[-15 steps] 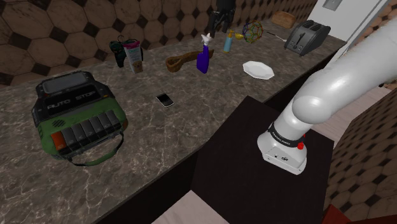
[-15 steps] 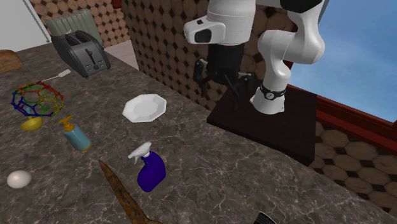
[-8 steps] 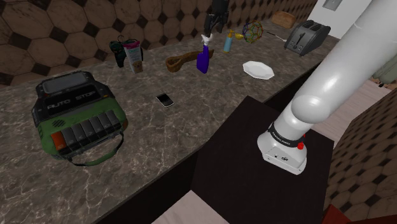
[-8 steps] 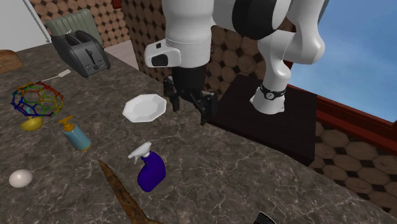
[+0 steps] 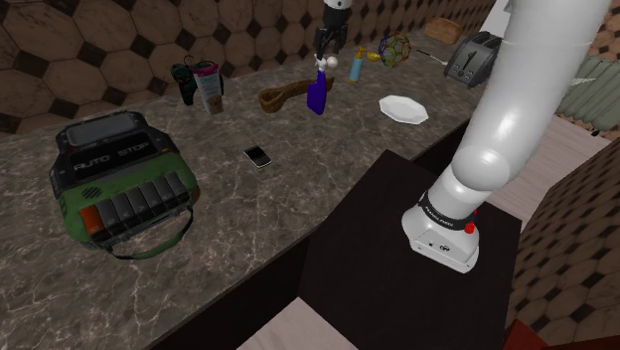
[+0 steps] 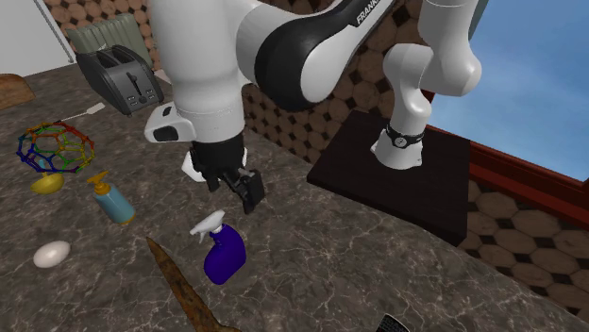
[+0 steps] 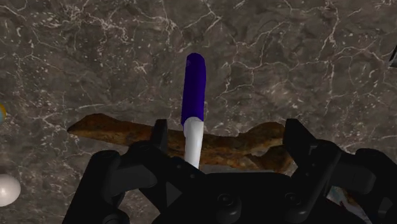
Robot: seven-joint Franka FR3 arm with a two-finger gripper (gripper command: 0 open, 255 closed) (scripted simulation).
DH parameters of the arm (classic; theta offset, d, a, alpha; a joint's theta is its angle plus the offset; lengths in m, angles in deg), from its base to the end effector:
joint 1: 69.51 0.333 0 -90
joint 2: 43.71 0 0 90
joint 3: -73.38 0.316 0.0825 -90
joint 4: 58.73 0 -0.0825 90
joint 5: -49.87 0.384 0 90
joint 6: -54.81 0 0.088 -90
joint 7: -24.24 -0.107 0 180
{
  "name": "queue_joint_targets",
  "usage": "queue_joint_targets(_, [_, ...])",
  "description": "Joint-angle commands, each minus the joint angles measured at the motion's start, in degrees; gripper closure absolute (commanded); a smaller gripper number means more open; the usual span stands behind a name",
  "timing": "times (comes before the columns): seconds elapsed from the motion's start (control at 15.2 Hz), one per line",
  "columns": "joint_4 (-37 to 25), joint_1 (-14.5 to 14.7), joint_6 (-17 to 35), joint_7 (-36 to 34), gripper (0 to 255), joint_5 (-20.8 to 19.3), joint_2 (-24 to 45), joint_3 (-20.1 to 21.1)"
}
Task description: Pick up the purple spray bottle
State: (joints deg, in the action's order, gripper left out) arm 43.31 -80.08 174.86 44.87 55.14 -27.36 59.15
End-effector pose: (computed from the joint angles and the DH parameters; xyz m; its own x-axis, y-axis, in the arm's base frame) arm 0.5835 -0.2525 0.4036 0.9935 -0.1060 0.0403 -0.1062 -0.9943 0.0023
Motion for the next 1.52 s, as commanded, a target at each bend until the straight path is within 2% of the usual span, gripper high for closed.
queue_joint_targets(0.0, [-5.2, -1.1, -0.7, 1.2, 0, 1.2, 4.7, 0.0])
queue_joint_targets(0.13, [-8.9, -2.0, -1.3, 2.0, 0, 2.0, 8.0, 0.1])
queue_joint_targets(0.59, [-6.3, -2.2, 3.5, 2.5, 0, 2.7, 10.2, 0.5])
queue_joint_targets(0.73, [-6.3, -2.2, 3.5, 2.5, 0, 2.7, 10.2, 0.5])
queue_joint_targets(0.79, [-6.4, -2.3, 3.5, 2.5, 255, 2.7, 10.4, 0.5])
queue_joint_targets(1.45, [-6.6, -2.2, 2.9, 2.5, 255, 2.6, 9.9, 0.5])
